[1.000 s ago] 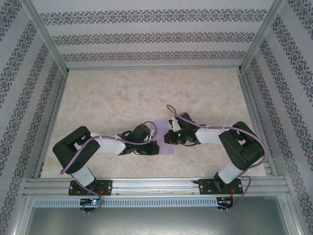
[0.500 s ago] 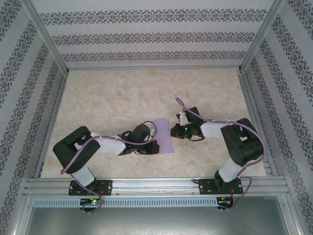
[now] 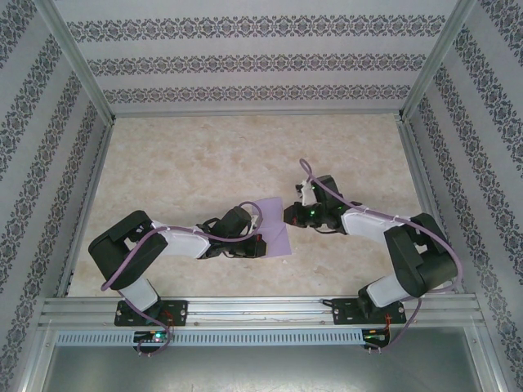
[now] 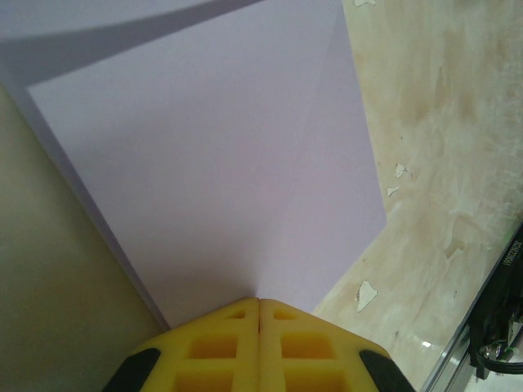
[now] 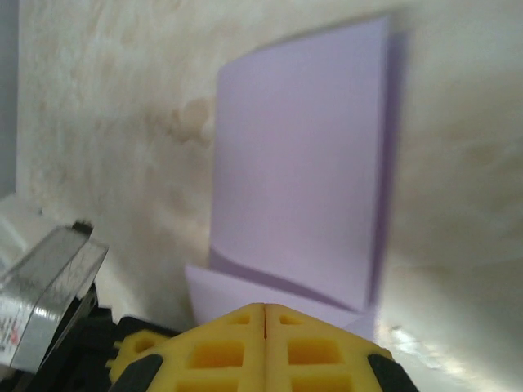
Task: Fold a paper plane with a square sheet of paper (fold left side to right side)
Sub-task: Fold the triangle a second time at the center of the table.
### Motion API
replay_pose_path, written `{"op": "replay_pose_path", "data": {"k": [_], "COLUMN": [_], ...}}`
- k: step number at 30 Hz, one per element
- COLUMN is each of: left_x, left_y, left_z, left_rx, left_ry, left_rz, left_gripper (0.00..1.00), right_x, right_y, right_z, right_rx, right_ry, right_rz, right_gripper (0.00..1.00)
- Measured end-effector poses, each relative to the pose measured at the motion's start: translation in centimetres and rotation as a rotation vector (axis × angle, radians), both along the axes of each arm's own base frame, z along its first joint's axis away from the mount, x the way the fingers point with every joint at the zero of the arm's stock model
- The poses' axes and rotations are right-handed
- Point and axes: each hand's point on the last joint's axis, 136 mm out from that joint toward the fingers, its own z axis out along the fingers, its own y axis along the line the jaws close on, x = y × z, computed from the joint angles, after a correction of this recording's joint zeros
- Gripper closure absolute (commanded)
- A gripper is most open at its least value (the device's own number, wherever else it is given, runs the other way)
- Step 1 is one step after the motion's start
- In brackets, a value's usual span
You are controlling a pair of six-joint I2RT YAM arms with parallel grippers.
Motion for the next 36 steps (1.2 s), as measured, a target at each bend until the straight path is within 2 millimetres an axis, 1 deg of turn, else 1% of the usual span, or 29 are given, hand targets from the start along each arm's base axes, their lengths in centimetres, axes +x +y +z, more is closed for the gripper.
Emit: {"op": "replay_pose_path", "data": {"k": [3, 5, 9, 13, 18, 22, 25, 27, 33, 36], "left_x": [0.0, 0.0, 0.0, 0.1, 0.4, 1.2, 2.0, 2.3, 2.2, 2.1], "left_y": [0.0, 0.0, -0.1, -0.1, -0.4, -1.3, -2.1, -2.5, -2.3, -2.3], "left_z": [0.0, 0.0, 0.1, 0.2, 0.7, 1.9, 2.5, 2.3, 0.4, 0.2], "left_rx": [0.000, 0.000, 0.002, 0.015, 0.030, 0.018, 0.008, 0.011, 0.047, 0.048], "left_ry": [0.000, 0.000, 0.002, 0.012, 0.017, -0.007, -0.025, -0.027, -0.001, 0.003], "left_rz": [0.000, 0.000, -0.001, -0.001, -0.009, -0.023, -0.033, -0.038, -0.047, -0.049], "left_gripper": [1.00, 1.00, 1.00, 1.00, 1.00, 1.00, 1.00, 1.00, 1.00, 1.00], "right_x": [-1.0, -1.2, -1.5, -1.5, -1.4, -1.4, -1.5, -1.5, -1.5, -1.5], "right_y": [1.5, 1.9, 1.8, 1.4, 1.3, 1.3, 1.3, 1.3, 1.3, 1.3], "right_z": [-0.6, -1.4, -3.1, -4.2, -4.4, -4.4, -4.5, -4.4, -4.5, -4.5], "right_rx": [0.017, 0.016, -0.007, -0.036, -0.040, -0.040, -0.040, -0.039, -0.039, -0.038], "right_ry": [0.032, 0.055, 0.104, 0.124, 0.125, 0.125, 0.125, 0.126, 0.127, 0.128], "right_rz": [0.033, 0.040, 0.028, 0.015, 0.012, 0.015, 0.016, 0.016, 0.018, 0.021], "right_gripper": [1.00, 1.00, 1.00, 1.00, 1.00, 1.00, 1.00, 1.00, 1.00, 1.00]}}
